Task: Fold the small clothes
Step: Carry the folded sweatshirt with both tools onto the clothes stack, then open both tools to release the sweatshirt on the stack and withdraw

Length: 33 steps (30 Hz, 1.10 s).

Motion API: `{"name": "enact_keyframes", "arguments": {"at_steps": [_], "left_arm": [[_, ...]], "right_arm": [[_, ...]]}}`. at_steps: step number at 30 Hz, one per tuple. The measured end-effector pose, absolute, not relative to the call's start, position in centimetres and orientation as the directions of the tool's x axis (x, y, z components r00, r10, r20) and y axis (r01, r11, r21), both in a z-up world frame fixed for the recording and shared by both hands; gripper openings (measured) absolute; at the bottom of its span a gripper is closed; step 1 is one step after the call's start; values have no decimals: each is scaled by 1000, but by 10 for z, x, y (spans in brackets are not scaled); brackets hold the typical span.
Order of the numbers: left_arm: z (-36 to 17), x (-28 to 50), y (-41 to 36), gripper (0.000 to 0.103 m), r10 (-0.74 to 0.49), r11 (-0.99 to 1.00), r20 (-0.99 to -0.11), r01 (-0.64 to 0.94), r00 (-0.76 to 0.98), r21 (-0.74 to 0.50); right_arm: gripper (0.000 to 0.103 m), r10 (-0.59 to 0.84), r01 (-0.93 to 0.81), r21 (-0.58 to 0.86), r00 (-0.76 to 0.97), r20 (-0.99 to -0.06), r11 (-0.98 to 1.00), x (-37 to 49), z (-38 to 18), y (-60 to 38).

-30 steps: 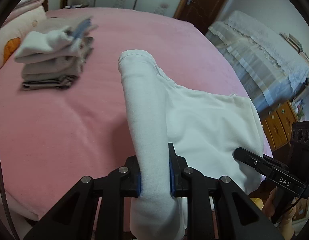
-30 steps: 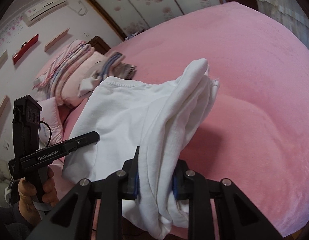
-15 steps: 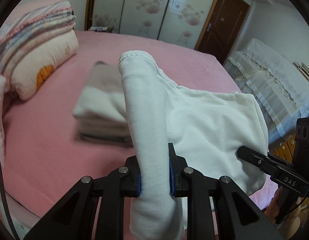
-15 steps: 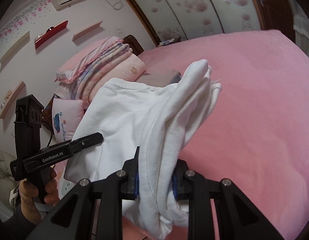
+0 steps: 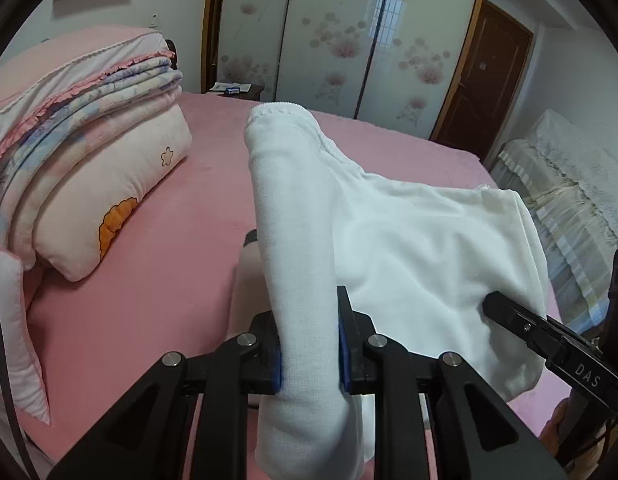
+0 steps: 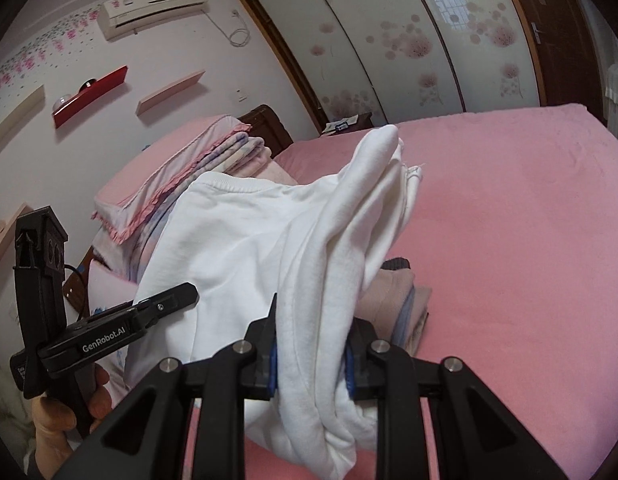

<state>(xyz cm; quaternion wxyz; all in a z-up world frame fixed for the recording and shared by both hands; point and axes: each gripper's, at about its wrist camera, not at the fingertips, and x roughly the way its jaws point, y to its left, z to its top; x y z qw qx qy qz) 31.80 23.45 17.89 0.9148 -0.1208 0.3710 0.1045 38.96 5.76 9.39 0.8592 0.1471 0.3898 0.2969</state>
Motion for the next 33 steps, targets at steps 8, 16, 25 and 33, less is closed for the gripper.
{"name": "enact_keyframes", "arguments": {"at_steps": [8,16,25,33], "left_arm": [[98,374,281,18,73,912,-752,-349,655,-215],[22,379,306,20,63,883,-786,-401,615,-243],[17,382,304,57,171,890,-781,-435,601,-140],[8,374,311,90,306,867,-745,-497,593,-40]], "right_arm": [[23,602,-295,530,484,-635,795,436,16,85],[24,587,-250,533,424,-690,808,443,-53,97],[30,564,-272,495,447,-694,825,446,-62,98],[41,463,-349,316,525,-714,882,435,-55,111]]}}
